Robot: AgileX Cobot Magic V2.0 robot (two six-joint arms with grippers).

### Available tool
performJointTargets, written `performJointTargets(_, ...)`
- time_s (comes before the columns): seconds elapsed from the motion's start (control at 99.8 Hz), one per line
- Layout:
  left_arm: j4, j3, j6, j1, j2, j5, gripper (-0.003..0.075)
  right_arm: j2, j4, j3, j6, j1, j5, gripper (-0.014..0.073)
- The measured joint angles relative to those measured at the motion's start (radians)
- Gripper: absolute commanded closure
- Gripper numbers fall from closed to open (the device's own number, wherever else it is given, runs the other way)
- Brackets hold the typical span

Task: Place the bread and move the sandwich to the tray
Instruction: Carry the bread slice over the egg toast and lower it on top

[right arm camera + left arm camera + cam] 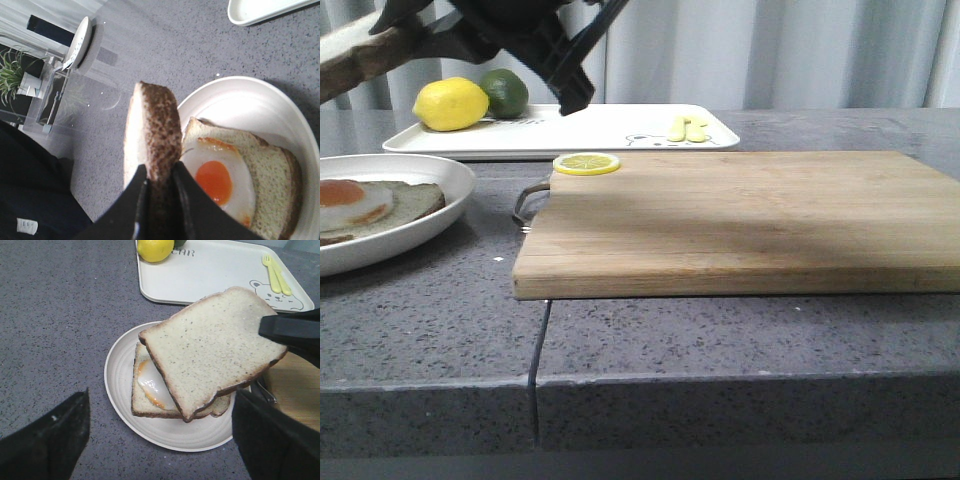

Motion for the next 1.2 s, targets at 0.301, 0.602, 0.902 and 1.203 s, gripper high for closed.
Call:
performJointTargets(0.301,0.000,0.000,0.000,0.000,0.000,0.000,0.0176,0.048,0.005,-0.017,0.021,0.009,-0.055,0.0652)
performJointTargets(0.602,0.000,0.000,0.000,0.000,0.000,0.000,0.0176,0.071,0.008,-0.019,0.025,0.009,-0.079,0.0652)
performJointTargets(0.902,-0.002,0.000,0.000,0.000,0.000,0.000,0.0176,0.081,0.010,0.026,0.026,0.014,-0.087,0.0651)
performJointTargets(1.203,-0.002,0.000,0.000,0.000,0.000,0.000,0.0176,0.081,0.012,0.035,0.027,0.014,-0.090,0.0613)
